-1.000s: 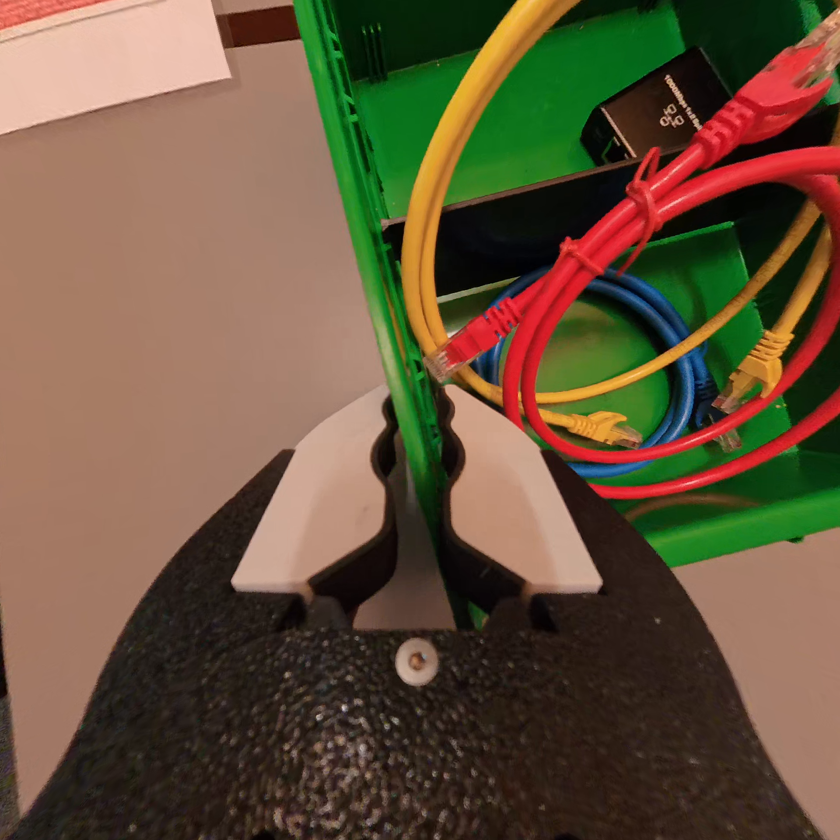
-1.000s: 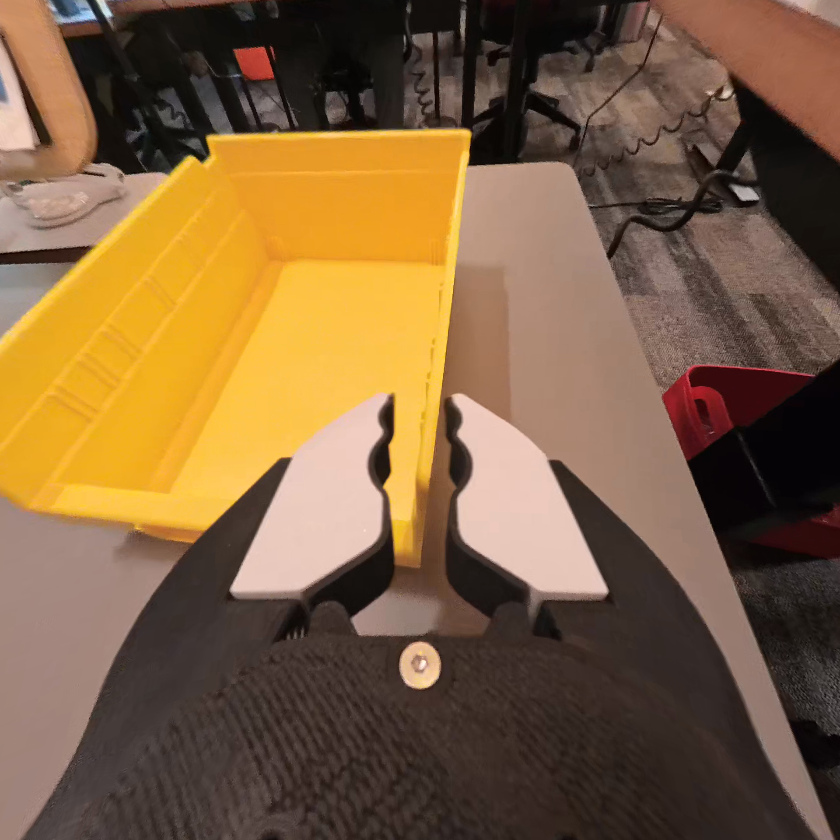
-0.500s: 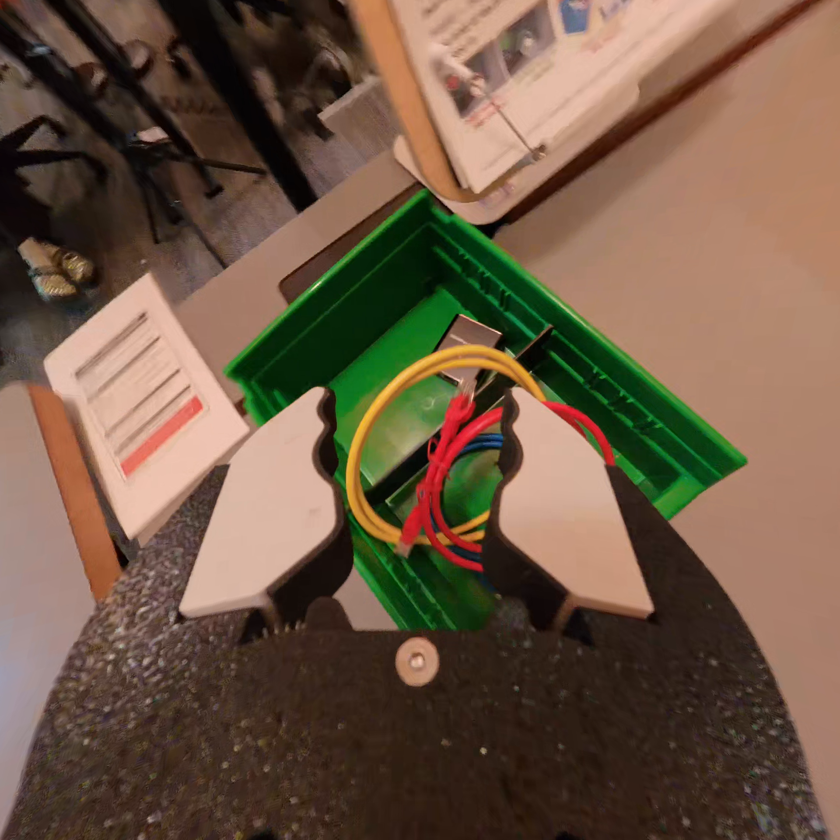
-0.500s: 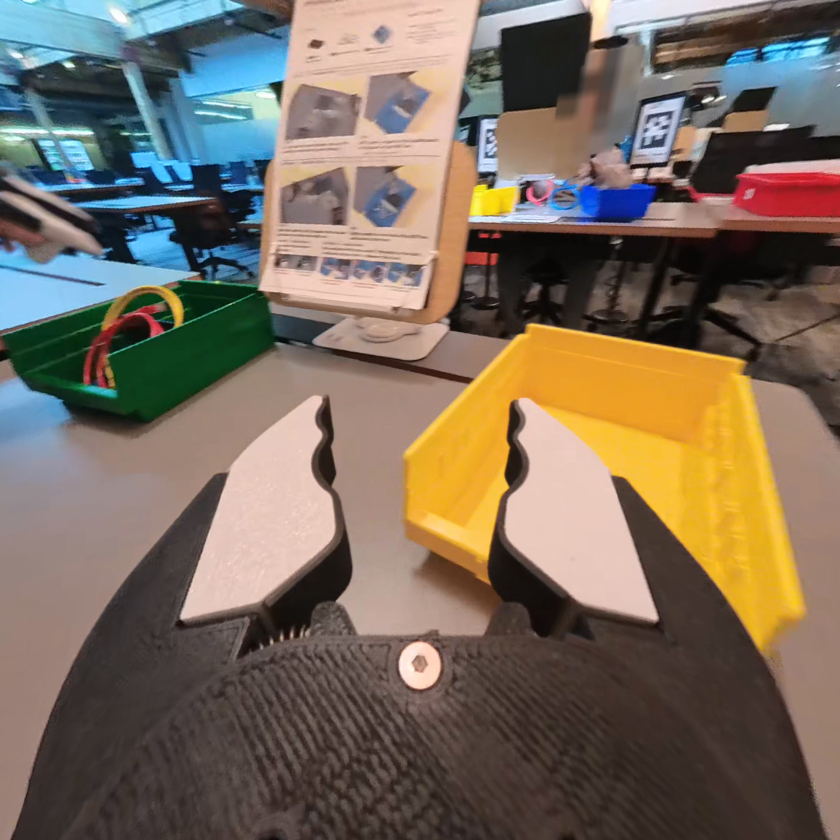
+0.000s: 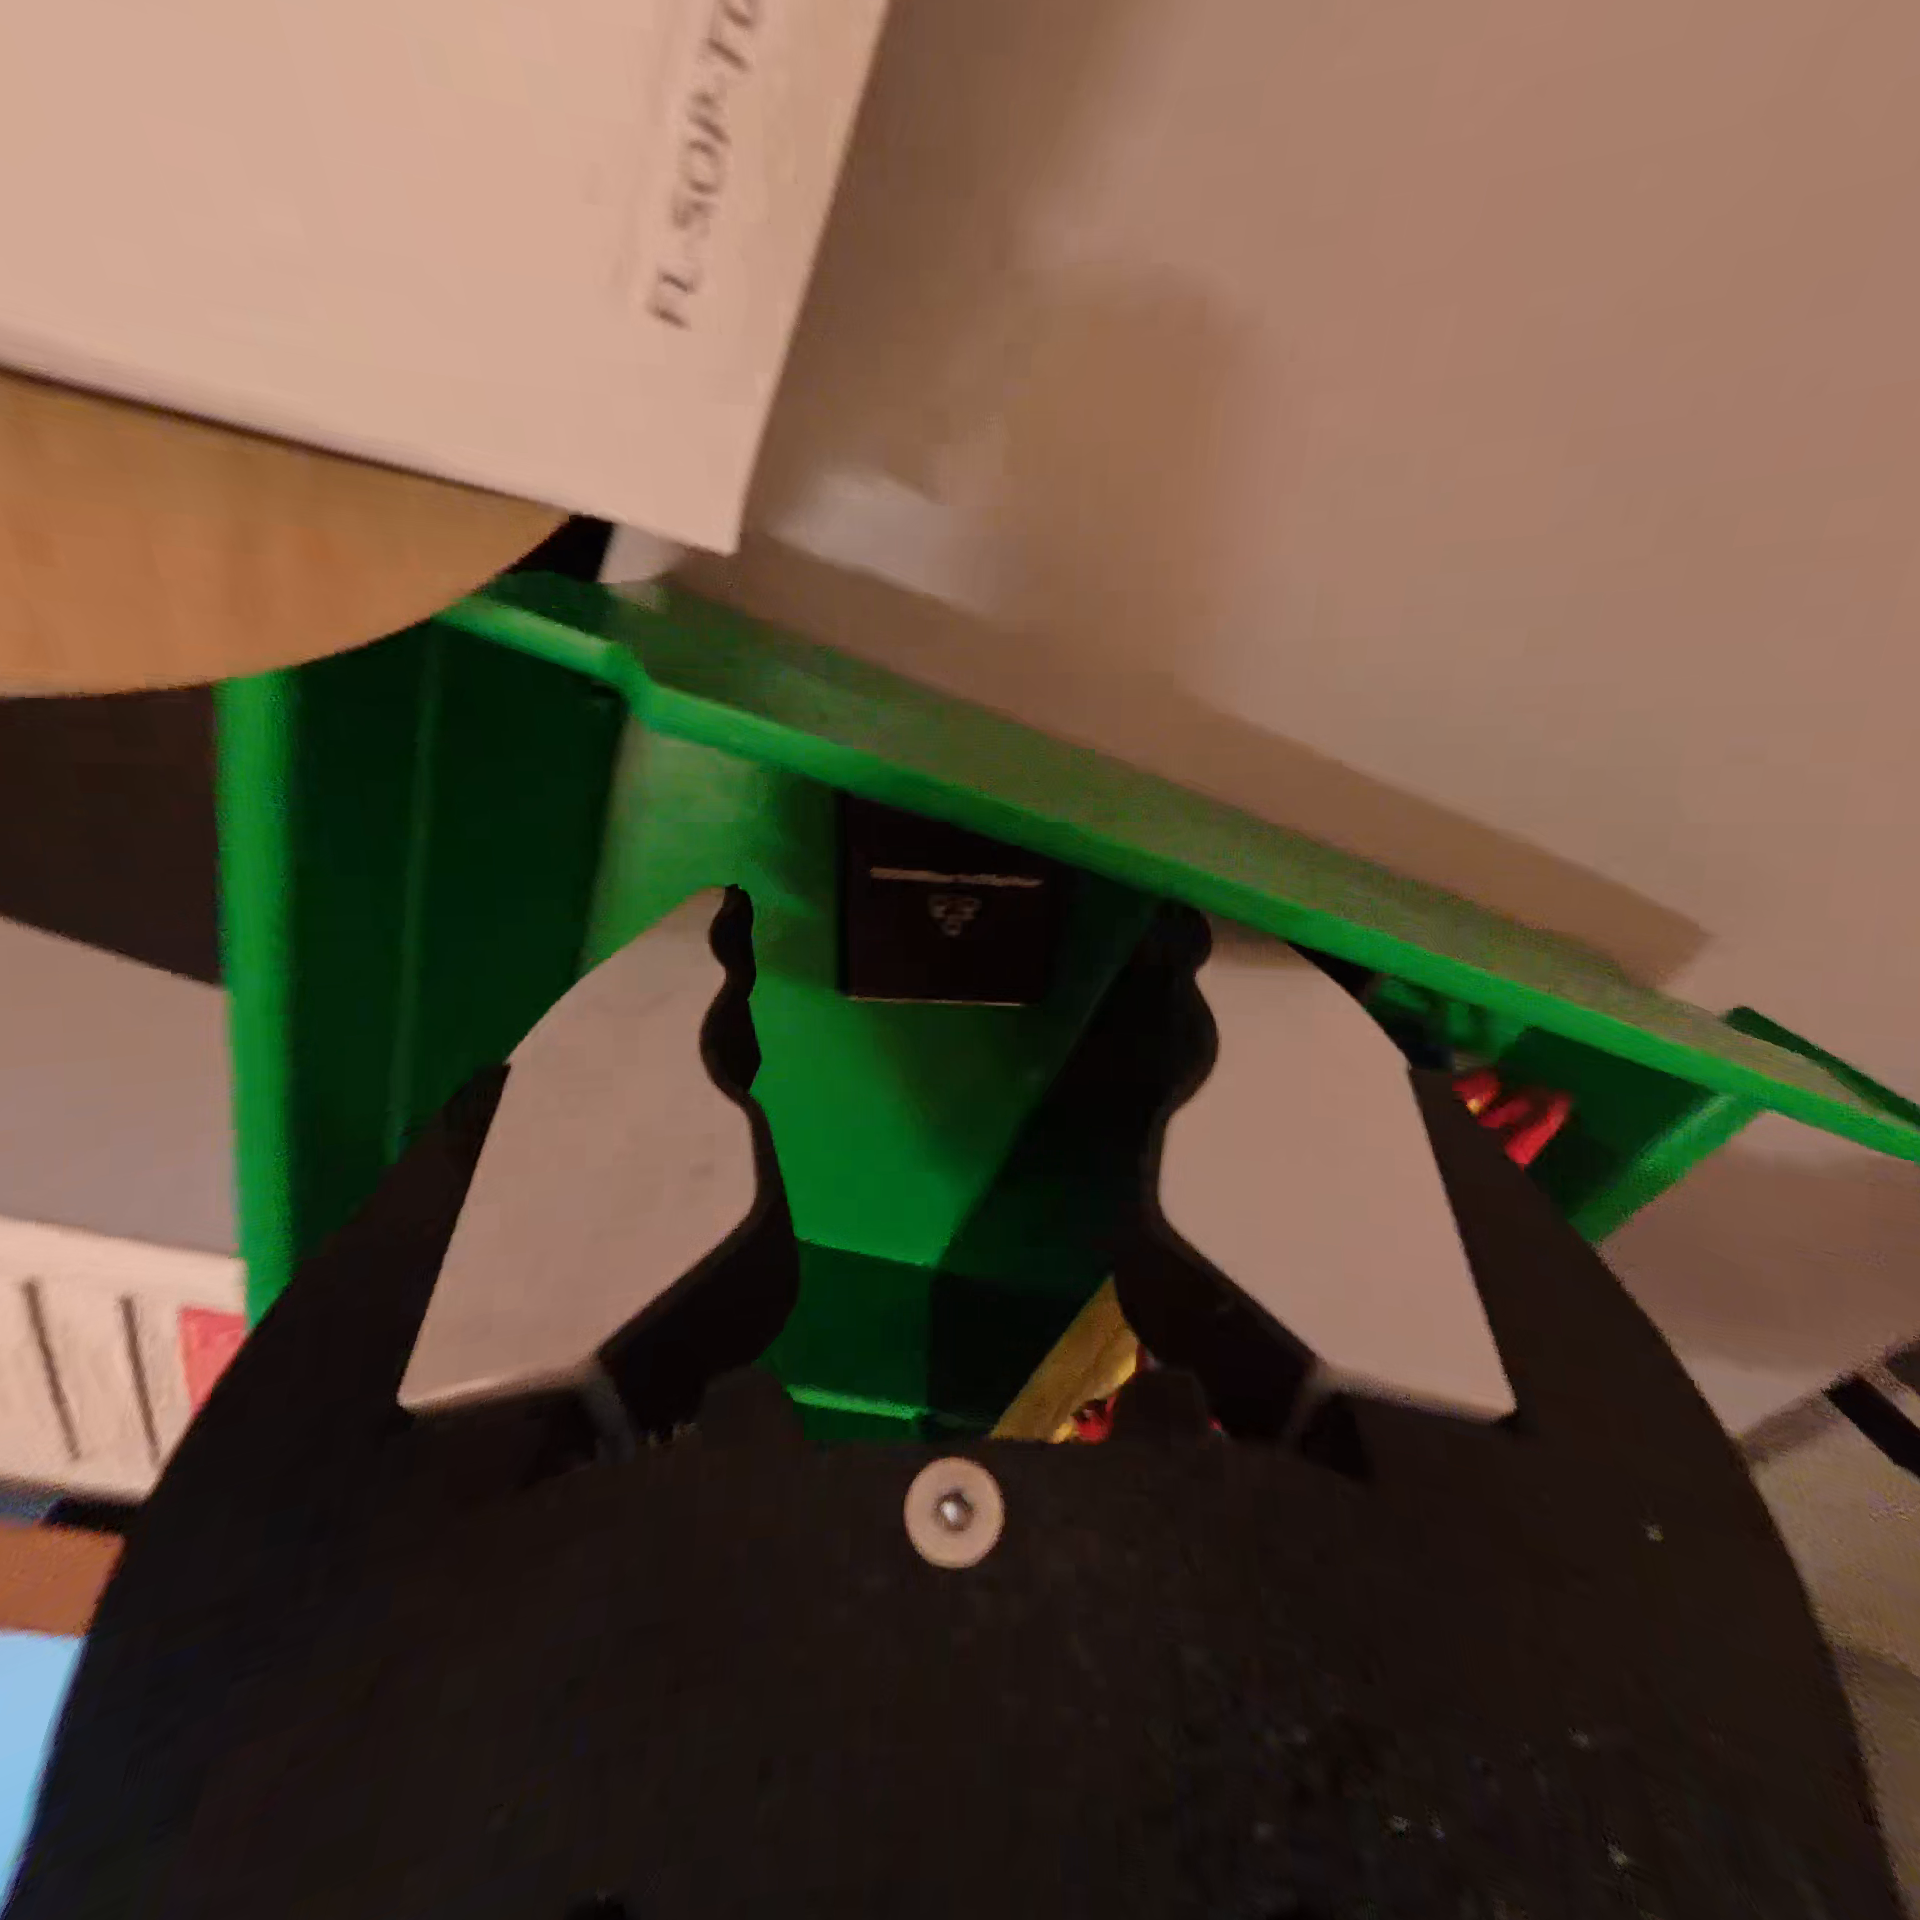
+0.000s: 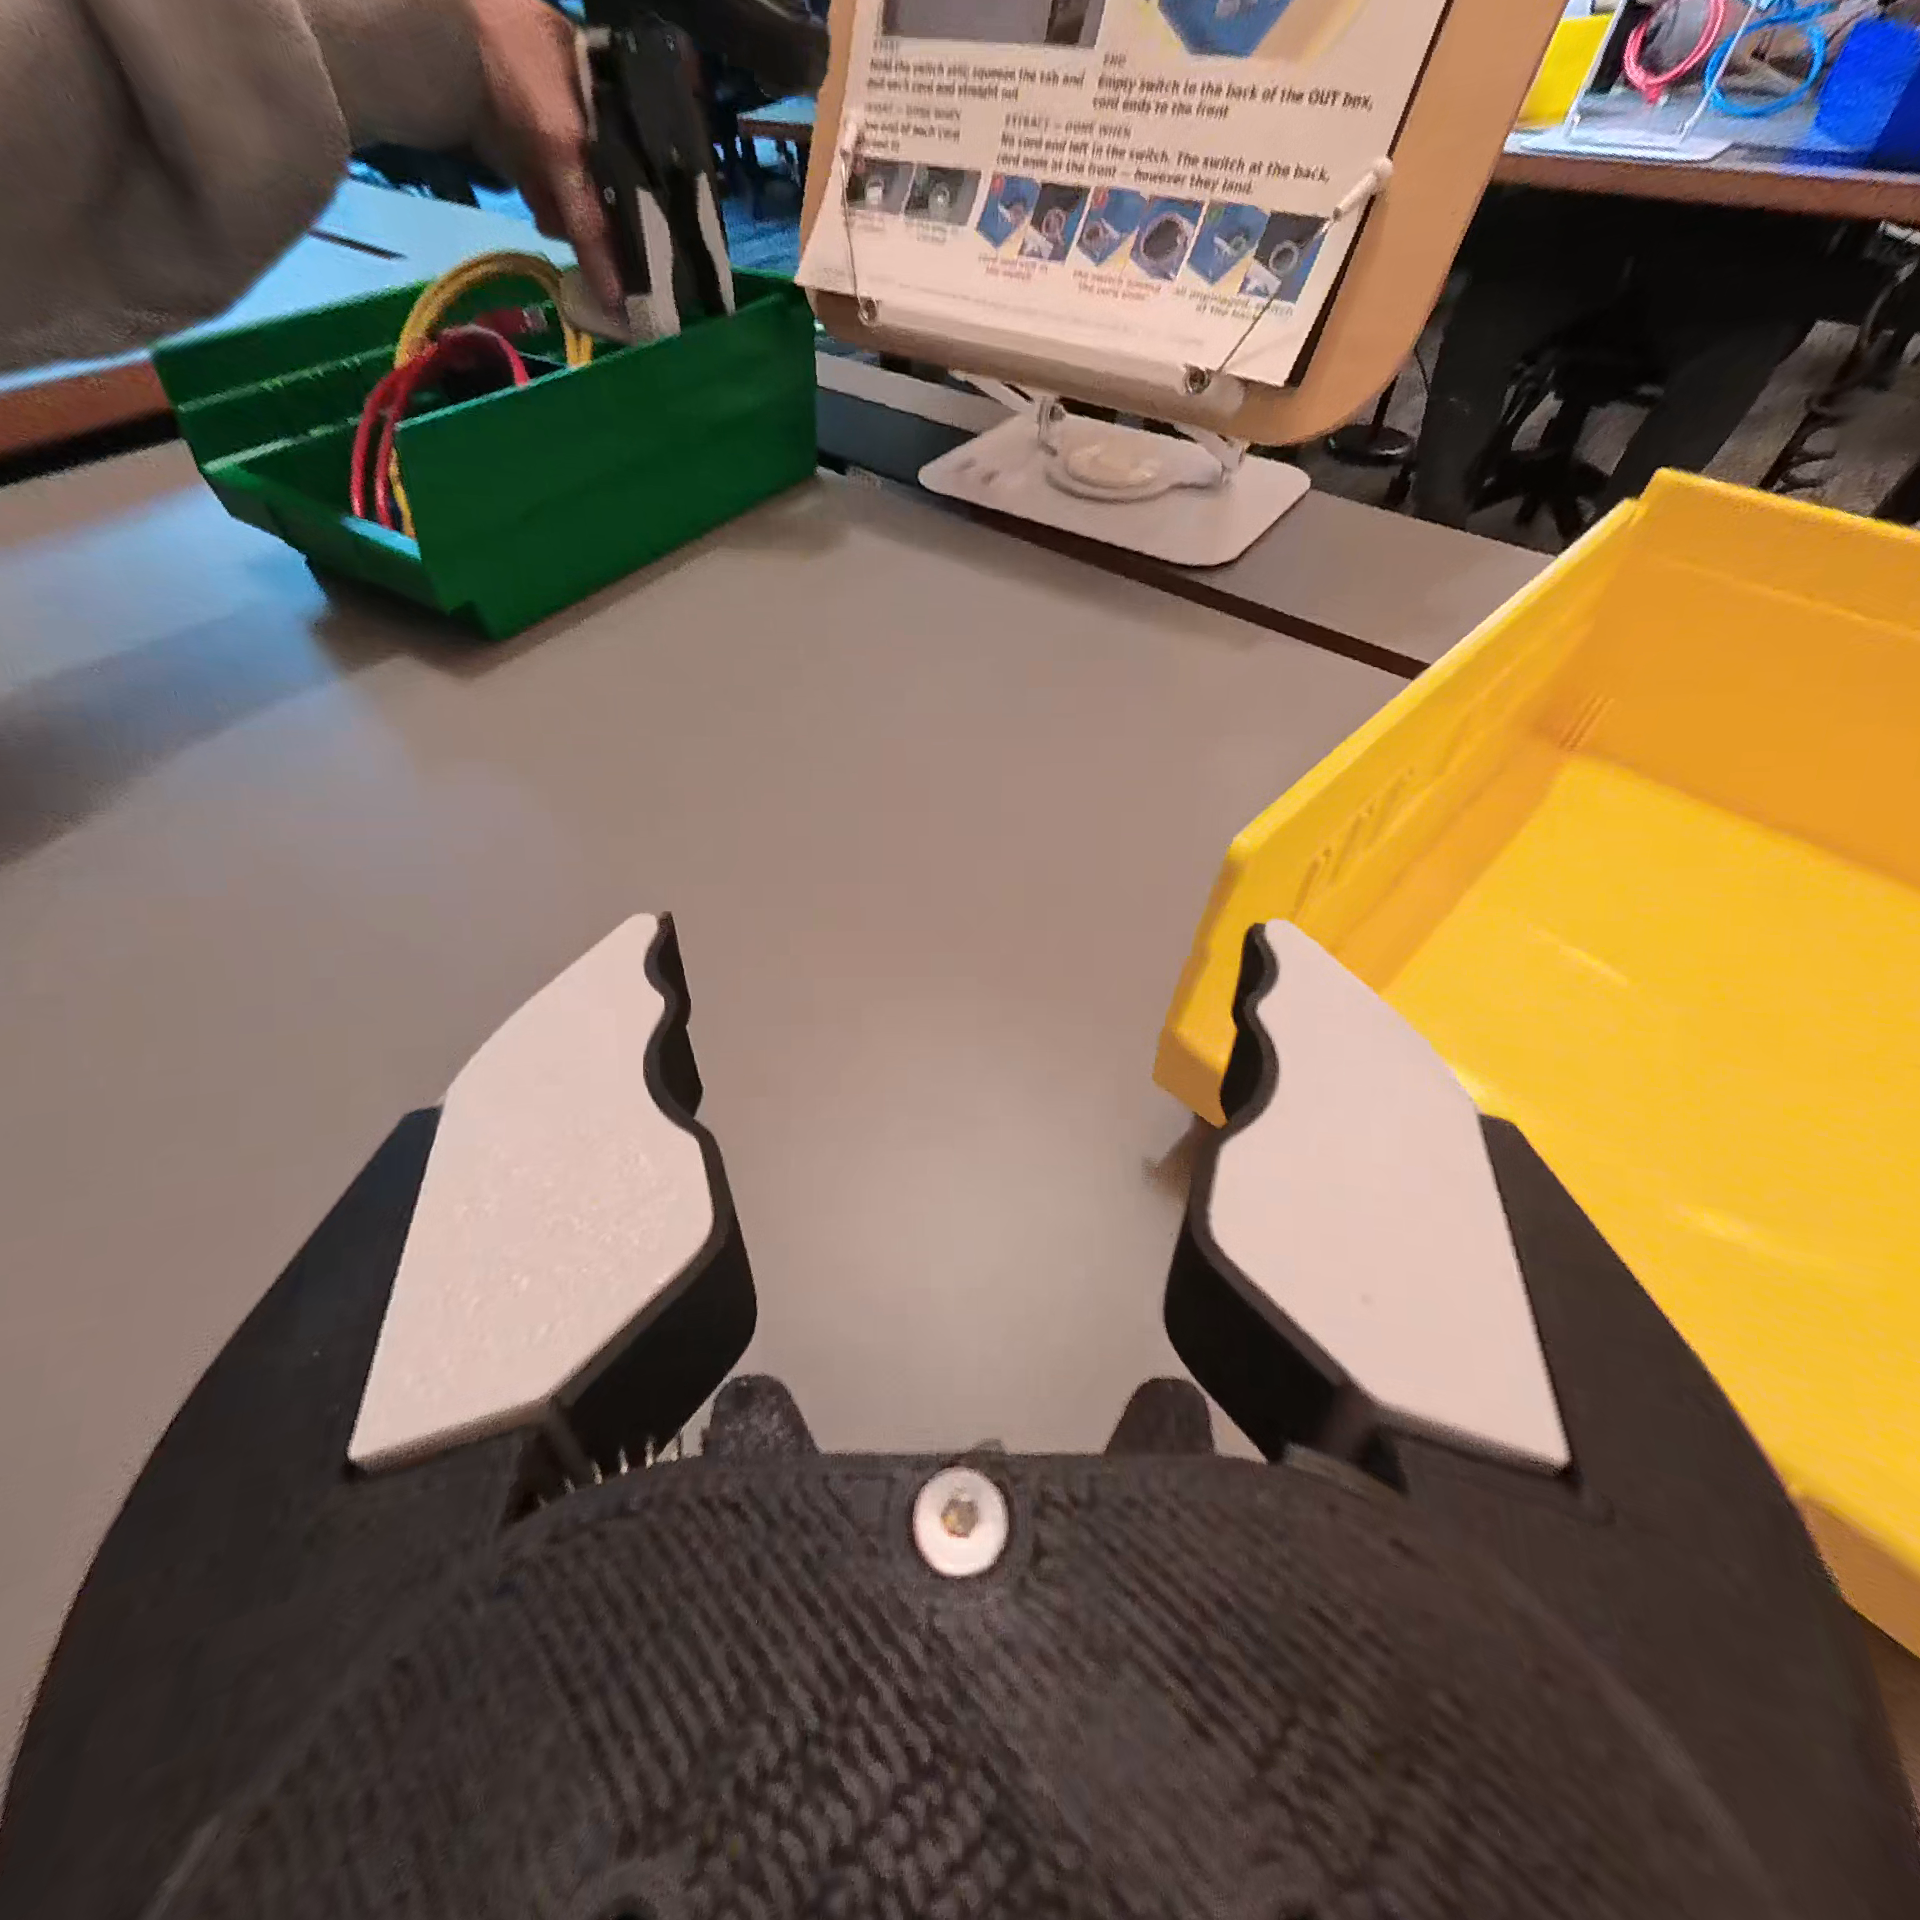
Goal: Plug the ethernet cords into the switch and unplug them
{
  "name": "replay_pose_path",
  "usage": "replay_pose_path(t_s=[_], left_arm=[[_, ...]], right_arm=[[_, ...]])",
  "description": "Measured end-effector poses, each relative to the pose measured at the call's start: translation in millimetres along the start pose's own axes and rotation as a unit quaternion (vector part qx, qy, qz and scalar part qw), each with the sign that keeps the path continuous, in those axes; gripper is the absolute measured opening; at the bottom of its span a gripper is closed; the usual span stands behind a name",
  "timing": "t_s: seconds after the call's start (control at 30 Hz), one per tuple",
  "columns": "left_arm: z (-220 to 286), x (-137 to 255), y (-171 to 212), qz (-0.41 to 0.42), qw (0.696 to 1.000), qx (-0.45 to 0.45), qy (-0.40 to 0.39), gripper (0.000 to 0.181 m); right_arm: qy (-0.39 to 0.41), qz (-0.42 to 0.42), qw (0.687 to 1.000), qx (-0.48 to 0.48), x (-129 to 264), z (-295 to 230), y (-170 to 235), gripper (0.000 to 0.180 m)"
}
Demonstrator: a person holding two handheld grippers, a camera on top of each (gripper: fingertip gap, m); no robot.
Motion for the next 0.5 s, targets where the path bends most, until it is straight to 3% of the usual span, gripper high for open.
replay_pose_path(t_s=[0.17, 0.27, 0.37, 0.43, 0.5], left_arm=[[-2.0, -7.0, 5.0, 0.004, 0.998, 0.046, 0.041, 0.084], [-2.6, 0.6, 3.6, 0.071, 0.992, 0.079, 0.074, 0.07], [-22.9, 20.5, 5.5, 0.14, 0.986, 0.086, 0.02, 0.063], [-37.1, 22.1, 14.4, 0.13, 0.987, 0.083, -0.038, 0.061], [-34.3, 11.6, 23.6, 0.099, 0.993, 0.049, -0.048, 0.057]], right_arm=[[0.008, -0.014, 1.0, 0.009, -2.1, 9.8, 5.3, 0.1], [0.006, -0.015, 1.0, 0.008, -4.3, 12.3, 8.1, 0.099], [0.006, -0.017, 1.0, 0.01, -4.6, 13.2, 10.1, 0.099], [0.009, -0.019, 1.0, 0.013, -3.4, 13.5, 11.6, 0.099], [0.01, -0.021, 1.0, 0.014, -2.2, 13.0, 11.7, 0.099]])
Point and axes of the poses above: each gripper's, where its closed fingertips meet, x back along the fingers, y out of its underside, z = x × y across the jaws, the point moved 3 cm from there along x, back along the fingers
